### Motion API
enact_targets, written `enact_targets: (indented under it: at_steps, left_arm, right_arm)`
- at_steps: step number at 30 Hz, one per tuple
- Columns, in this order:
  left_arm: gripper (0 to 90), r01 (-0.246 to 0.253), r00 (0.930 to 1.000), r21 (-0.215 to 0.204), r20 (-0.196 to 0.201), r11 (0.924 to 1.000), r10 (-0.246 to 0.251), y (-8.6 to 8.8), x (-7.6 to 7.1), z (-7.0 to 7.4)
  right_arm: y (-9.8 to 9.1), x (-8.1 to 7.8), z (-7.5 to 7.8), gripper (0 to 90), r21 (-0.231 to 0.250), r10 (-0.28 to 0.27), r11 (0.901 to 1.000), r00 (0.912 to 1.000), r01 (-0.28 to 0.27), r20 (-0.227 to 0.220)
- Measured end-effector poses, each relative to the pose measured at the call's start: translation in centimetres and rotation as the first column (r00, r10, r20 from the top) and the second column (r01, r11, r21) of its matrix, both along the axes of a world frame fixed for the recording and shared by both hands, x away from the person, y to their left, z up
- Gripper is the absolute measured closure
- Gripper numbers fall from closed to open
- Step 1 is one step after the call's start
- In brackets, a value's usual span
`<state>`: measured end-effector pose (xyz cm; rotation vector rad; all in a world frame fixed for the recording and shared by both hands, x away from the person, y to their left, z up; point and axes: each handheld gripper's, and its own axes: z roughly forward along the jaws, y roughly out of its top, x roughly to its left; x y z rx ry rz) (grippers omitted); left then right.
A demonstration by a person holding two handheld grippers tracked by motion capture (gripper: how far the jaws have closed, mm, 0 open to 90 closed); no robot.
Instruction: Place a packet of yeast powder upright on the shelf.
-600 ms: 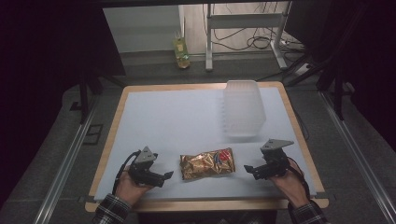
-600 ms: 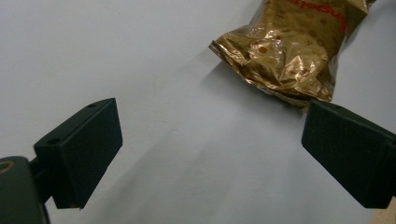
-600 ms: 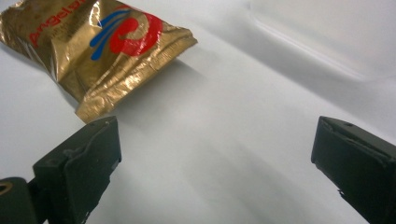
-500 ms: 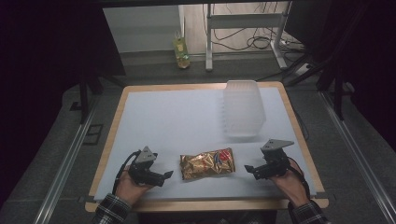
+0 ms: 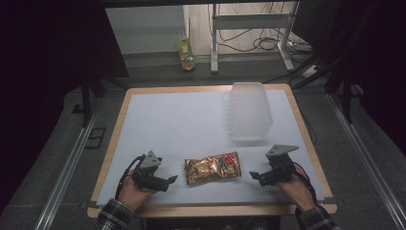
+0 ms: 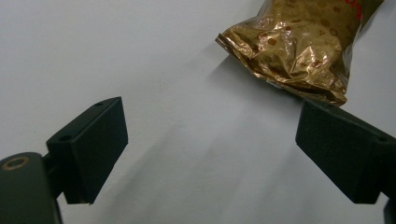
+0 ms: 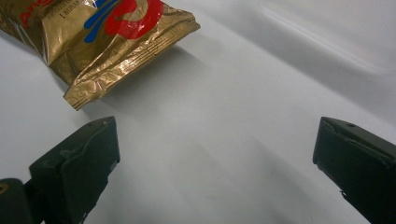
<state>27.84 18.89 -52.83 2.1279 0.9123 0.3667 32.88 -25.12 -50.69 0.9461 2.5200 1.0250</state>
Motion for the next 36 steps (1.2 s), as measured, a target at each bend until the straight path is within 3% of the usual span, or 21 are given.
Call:
enact_targets:
  at_steps: [11,19,24,36]
  left_arm:
    - [22.5,0.017,0.9995,-0.058,0.027,0.9982,-0.016,0.0,-0.2,0.7]
    - [41.6,0.039,0.9985,-0.092,0.042,0.995,-0.036,-0.6,-0.3,1.1]
    - [56.7,0.056,0.9978,-0.099,0.041,0.9935,-0.052,-1.2,-0.2,1.3]
    - [76.8,0.109,0.9928,-0.078,0.059,0.991,-0.104,-3.1,0.6,1.4]
  right_arm:
    - [0.2,-0.1,-0.1,0.7,-0.026,0.016,0.9995,0.9994,-0.016,0.029]
    - [0.2,-0.1,0.1,0.8,-0.02,0.012,0.9997,0.9985,-0.01,0.053]
    - [0.3,0.0,0.0,0.8,-0.037,0.006,0.9993,0.9986,-0.004,0.052]
    - [0.4,0.0,0.0,0.8,-0.039,0.002,0.9992,0.9986,0.0,0.053]
